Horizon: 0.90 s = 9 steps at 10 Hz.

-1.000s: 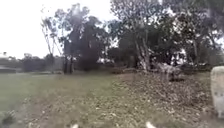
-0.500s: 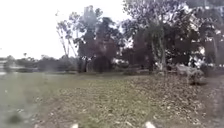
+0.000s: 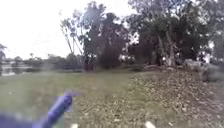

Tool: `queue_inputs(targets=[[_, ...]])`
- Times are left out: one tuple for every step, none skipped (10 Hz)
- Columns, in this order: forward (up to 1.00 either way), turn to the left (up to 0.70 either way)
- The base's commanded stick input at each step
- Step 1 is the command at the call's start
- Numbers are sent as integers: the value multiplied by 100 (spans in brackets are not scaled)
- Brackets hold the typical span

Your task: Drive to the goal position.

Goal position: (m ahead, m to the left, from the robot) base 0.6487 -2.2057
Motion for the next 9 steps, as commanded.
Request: queue_inputs(targets=[[50, 0], [50, 0], [50, 0], [50, 0], [50, 0], [50, 0], [50, 0], [33, -17], [0, -50]])
